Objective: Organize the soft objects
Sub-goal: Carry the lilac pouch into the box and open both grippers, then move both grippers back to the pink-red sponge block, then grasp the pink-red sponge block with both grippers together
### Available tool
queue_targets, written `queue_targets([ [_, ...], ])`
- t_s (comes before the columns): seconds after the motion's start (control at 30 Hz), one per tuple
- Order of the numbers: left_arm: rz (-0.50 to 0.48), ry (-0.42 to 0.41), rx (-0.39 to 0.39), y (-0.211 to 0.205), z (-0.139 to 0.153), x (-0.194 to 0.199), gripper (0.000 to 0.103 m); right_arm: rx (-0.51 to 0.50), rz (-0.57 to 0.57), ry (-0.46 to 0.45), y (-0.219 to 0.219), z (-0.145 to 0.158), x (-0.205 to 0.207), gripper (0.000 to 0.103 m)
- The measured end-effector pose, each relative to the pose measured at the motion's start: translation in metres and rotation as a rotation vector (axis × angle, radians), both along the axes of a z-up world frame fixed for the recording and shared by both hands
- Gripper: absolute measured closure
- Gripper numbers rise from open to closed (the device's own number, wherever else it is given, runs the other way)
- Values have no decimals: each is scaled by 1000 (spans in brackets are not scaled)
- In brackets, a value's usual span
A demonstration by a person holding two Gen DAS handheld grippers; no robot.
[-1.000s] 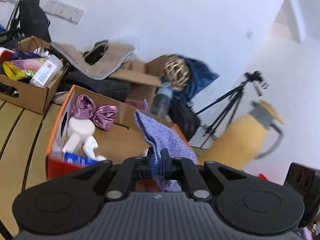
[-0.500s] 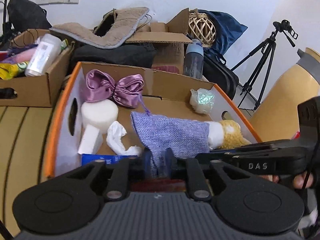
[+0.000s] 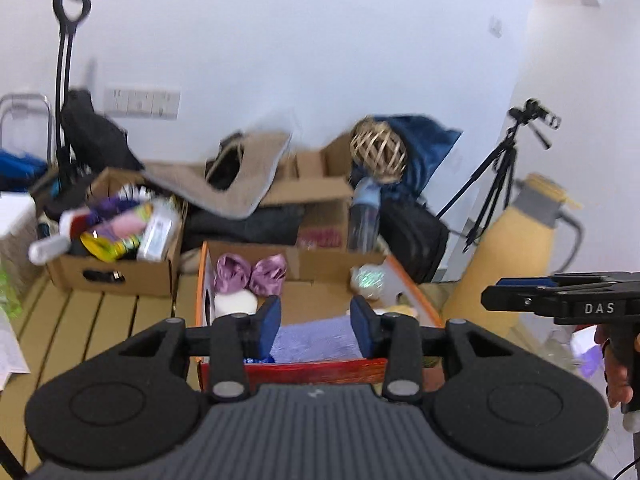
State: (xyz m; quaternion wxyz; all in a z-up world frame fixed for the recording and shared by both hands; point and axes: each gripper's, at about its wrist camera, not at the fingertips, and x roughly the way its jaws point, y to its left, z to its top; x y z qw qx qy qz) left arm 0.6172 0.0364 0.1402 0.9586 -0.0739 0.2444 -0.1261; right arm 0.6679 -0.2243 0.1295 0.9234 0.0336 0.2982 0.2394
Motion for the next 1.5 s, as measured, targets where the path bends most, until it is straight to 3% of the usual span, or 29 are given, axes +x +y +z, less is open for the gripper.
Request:
queue_targets([
  [0.17, 2, -87, 39, -9, -1, -69, 53, -16, 12, -111, -10, 7, -74, 40],
  [0.23, 19, -119, 60, -13, -14, -102, 50, -18, 21, -157, -13, -5, -108, 35],
  [0.4, 68, -155, 82, -18, -67, -191, 32, -29, -13, -210, -19, -55, -193, 33],
  [0.47, 81, -136, 69, -20, -91, -224, 26, -21, -43, -217, -23, -77, -224, 26],
  [0.57, 92, -65, 25, -18, -118, -253, 25, -14, -84, -206, -31, -117, -260, 21],
  [0.63, 94, -32, 22, -17, -125, -259, 25, -26, -131, -162, -36, -136, -272, 21],
  [0.73, 118, -57, 40, -19, -120, -262, 25, -6, -184, -113, -46, -149, -278, 21],
  [0.9, 98, -64, 25, -29, -119, -254, 24, 24, -210, -133, -57, -153, -283, 21],
  [1.03, 45, 15, -13, -43, -132, -223, 24, 55, -232, -115, -61, -159, -259, 22],
  [1.13, 30, 81, -62, -52, -140, -184, 25, 65, -249, -81, -62, -164, -225, 22],
  [1.3, 23, 90, -52, -66, -134, -114, 27, 78, -259, -69, -63, -166, -165, 27],
  [1.5, -84, 116, -36, -103, -133, -13, 41, 129, -298, -12, -76, -169, -72, 41],
])
